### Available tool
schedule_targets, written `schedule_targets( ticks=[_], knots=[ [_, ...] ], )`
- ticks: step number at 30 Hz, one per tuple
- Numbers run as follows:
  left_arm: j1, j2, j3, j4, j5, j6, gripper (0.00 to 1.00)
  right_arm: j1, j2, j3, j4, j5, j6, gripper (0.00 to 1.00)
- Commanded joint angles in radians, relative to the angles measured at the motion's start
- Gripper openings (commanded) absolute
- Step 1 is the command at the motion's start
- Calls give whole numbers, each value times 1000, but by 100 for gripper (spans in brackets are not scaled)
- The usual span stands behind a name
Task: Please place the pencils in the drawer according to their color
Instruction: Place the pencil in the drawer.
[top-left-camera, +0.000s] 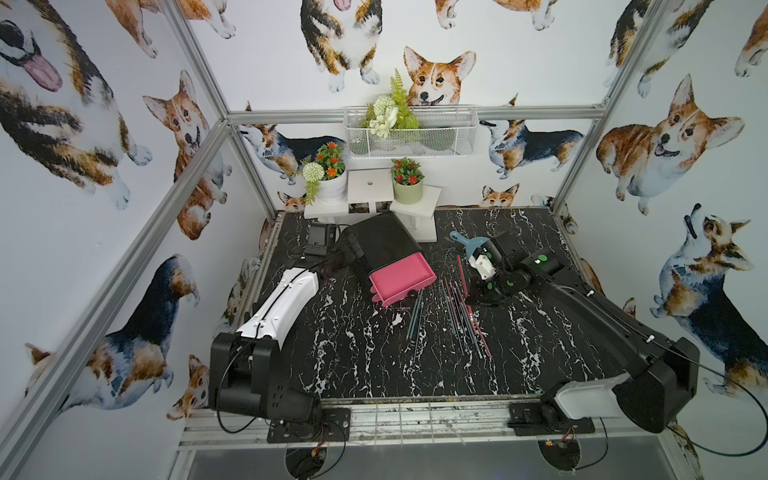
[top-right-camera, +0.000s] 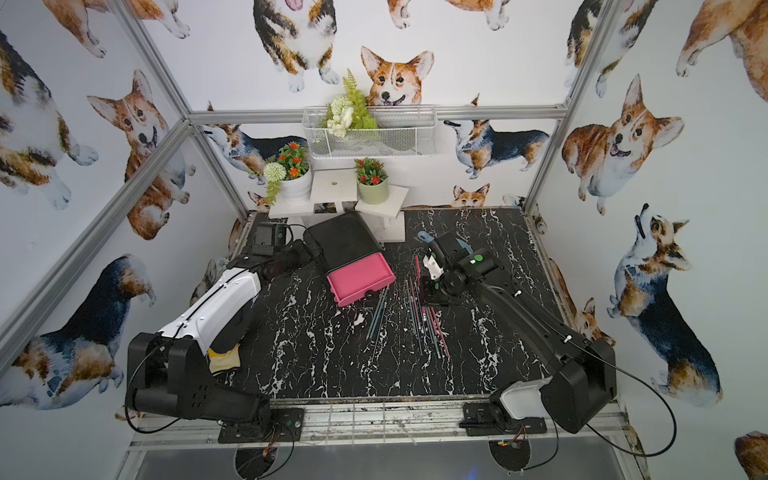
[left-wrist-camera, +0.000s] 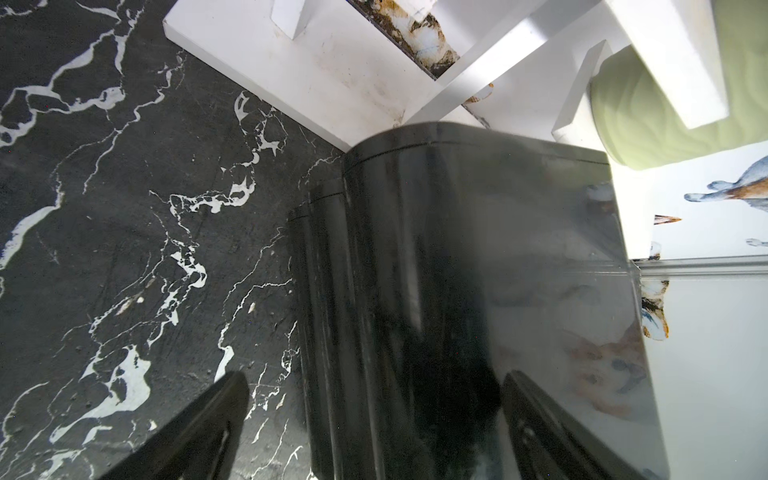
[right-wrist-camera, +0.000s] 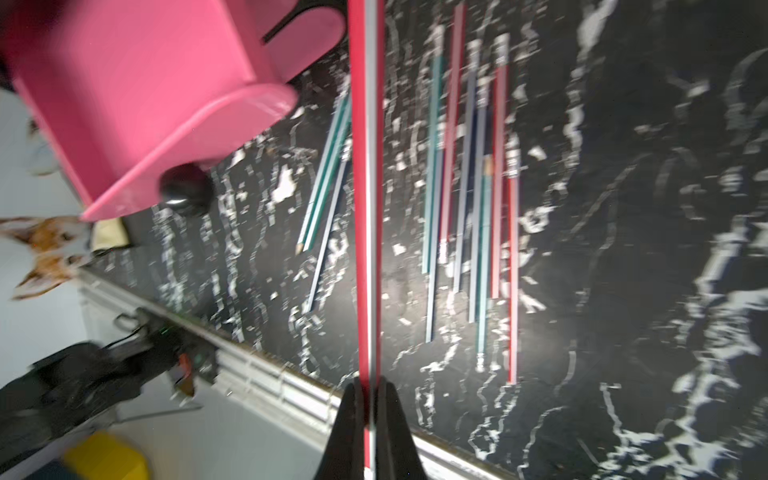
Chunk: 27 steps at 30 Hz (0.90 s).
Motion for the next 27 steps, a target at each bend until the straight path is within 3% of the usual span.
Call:
schedule_targets(
  ticks=[1,9,10,12,27],
  knots=[
    [2,5,-7,-139,-34,25,99,15,27,48,-15,-235,13,0],
    [5,-2,-5,-142,-41,31,99,65,104,85,96,-378,61,0],
    [5,-3,-7,-143,-43,31,99,71,119,80,120,-391,118,0],
    [5,-5,-8,-141,-44,32,100,79,142,78,147,-394,185,0],
    [8,-9,-10,-139,-46,37,100,103,339,213,200,-369,226,0]
  ],
)
